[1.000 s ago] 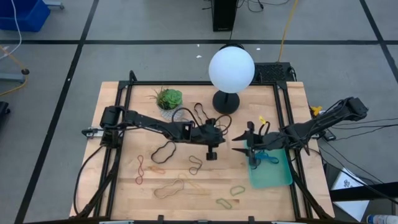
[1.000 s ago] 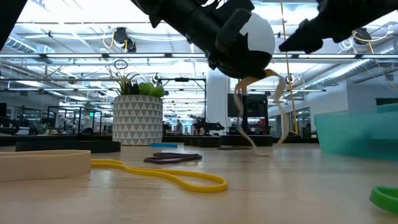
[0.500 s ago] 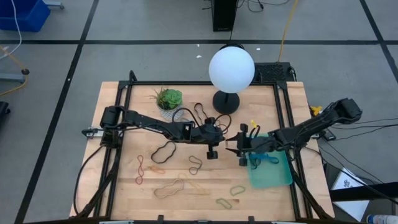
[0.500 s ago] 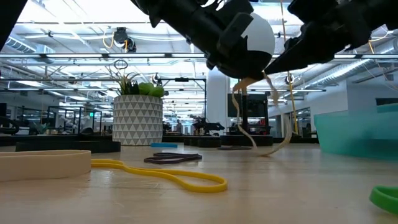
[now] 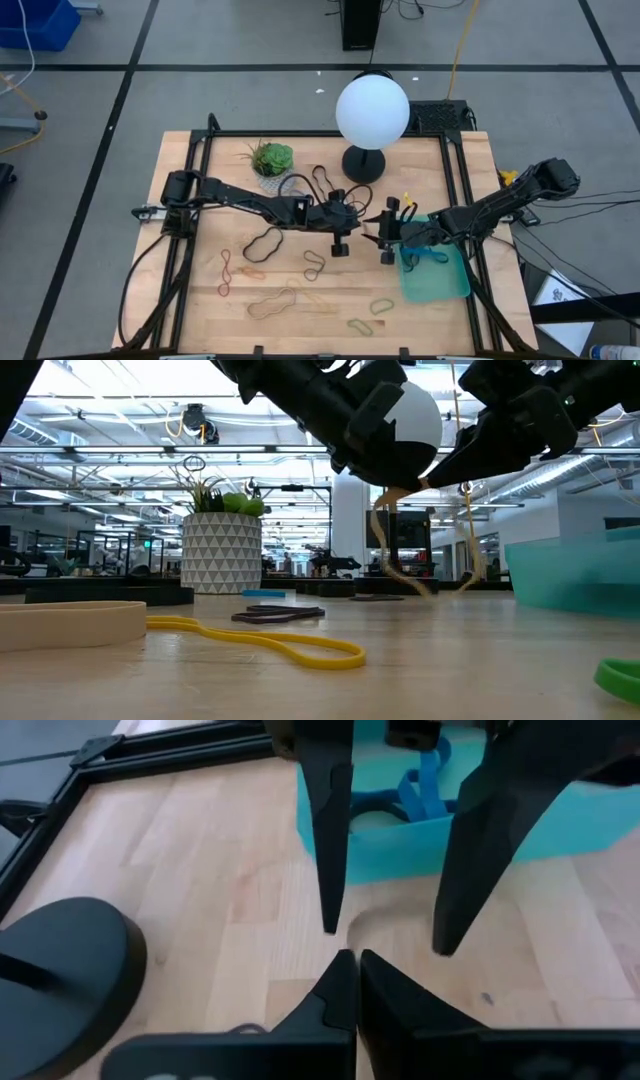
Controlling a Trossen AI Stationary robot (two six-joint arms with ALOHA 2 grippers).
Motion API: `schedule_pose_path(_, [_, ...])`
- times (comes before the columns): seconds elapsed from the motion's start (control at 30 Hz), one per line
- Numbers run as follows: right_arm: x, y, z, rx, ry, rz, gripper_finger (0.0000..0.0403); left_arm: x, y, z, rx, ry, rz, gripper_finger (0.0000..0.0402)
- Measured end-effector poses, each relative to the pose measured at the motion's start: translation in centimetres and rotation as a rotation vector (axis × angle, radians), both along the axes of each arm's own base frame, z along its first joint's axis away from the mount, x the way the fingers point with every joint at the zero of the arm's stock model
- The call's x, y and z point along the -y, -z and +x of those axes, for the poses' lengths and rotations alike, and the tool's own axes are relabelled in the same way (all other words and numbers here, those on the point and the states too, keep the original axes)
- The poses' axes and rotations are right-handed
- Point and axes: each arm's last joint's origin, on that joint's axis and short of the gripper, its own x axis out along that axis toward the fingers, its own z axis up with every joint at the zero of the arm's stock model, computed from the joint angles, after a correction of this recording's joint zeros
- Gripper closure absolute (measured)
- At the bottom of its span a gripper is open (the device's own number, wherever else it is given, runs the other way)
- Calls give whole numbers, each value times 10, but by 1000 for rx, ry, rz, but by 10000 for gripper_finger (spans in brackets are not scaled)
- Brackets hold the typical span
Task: Pick and place rubber bands into bin
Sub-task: Put the right white rubber band into the bin
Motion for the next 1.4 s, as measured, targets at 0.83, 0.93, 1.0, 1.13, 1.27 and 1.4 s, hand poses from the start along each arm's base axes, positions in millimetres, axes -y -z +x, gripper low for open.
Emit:
schedule_pose_path(0.83, [0,2,-1,-20,-8,-4,395,4,0,0,1,12,8,393])
schedule_pose_path(0.93, [0,2,-1,-20,-8,-5,393,4,0,0,1,12,8,393])
schedule_pose_path(1.0, [0,2,-1,-21,-8,-4,397,4,0,0,1,12,8,380])
schedule_pose_path(1.13, [0,2,-1,-27,-8,-6,398,4,0,0,1,8,10,351])
schedule_pose_path(1.27, [0,2,-1,-28,-11,-11,400,4,0,0,1,8,10,332])
schedule_pose_path(1.4, [0,2,-1,-27,-11,-12,400,4,0,-1,-5,3,3,318])
